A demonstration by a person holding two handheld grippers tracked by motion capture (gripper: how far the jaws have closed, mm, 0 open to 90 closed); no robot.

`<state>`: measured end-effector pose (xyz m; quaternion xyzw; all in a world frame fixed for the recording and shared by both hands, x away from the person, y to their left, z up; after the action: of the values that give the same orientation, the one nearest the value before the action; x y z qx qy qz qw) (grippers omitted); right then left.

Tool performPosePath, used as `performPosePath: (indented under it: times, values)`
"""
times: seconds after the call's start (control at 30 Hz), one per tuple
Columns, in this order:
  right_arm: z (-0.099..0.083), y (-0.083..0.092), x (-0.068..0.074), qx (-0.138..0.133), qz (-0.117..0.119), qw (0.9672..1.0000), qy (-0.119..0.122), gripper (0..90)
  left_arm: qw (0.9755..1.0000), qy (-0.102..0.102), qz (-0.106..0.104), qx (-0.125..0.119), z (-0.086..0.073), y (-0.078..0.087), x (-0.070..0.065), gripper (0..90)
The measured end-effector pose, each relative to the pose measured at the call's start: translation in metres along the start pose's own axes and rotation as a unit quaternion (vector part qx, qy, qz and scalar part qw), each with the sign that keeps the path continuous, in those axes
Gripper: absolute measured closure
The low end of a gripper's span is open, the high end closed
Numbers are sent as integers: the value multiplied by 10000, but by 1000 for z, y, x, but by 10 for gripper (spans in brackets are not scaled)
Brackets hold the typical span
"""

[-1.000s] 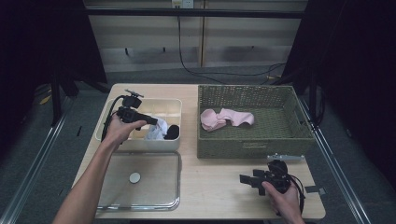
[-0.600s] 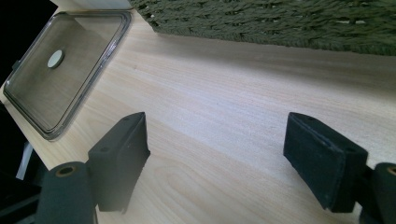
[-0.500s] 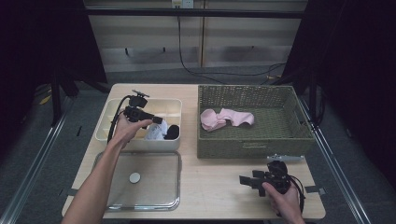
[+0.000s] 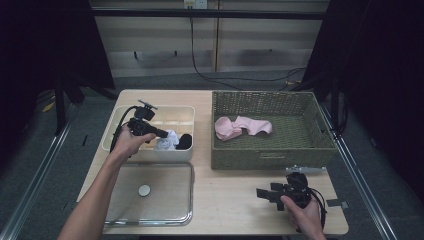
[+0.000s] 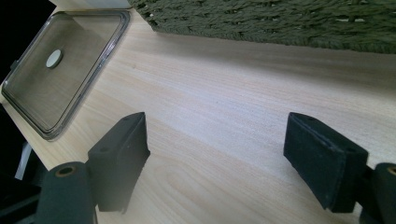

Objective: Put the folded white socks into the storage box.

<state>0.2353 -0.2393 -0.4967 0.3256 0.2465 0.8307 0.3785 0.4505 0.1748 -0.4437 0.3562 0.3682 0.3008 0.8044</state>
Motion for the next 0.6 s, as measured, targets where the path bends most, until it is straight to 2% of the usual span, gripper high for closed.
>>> performPosePath:
  times: [0.03, 0.13, 0.17, 0.2, 0.23, 0.33, 0.43, 0.47, 0.53, 0.57, 0.6]
  values:
    - [0, 0, 0, 2, -4, 10000, -2, 218, 9999, -98, 41, 74, -1, 1, 2, 865]
    - [0, 0, 0, -7, -14, 10000, -9, 218, 10000, -46, 17, 78, -2, -2, 1, 865]
    - [0, 1, 0, -15, -11, 10000, -9, 217, 9998, -128, 59, 164, -3, -3, 1, 865]
    - [0, 1, -1, -22, -13, 10000, 1, 217, 9998, -83, 57, 187, -4, -5, -1, 865]
    - [0, 1, -1, -25, -13, 10000, -5, 217, 9994, -96, 65, 333, -4, -7, -1, 866]
    - [0, 0, -1, -11, -30, 10000, -39, 217, 9992, -39, 156, 371, -4, -12, -4, 867]
    - [0, 1, -1, -17, -28, 10000, -44, 217, 9982, -55, 155, 570, -4, -21, 0, 869]
    - [0, 1, -1, -24, -31, 10000, -41, 217, 9983, 22, 144, 573, -5, -24, 1, 869]
    - [0, 2, -1, -41, -18, 10000, -43, 217, 9984, 24, 297, 479, -7, -30, -2, 871]
    - [0, 2, -1, -55, -19, 10000, -42, 216, 9979, -108, 358, 533, -7, -30, -3, 872]
    - [0, 2, -1, -49, -22, 10000, -53, 216, 9981, -50, 400, 475, -7, -31, -5, 872]
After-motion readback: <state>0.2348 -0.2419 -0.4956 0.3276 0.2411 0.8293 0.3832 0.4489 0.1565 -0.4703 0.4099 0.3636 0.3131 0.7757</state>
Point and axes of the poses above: each handheld gripper's, and its own axes: y roughly backward along the jaws, z roughly out of its top, x roughly to its left, the point moved 3 cm from there along -y, roughly forward along the jaws, and after that the axes turned 10 degrees about y, right-handed, at the moved point
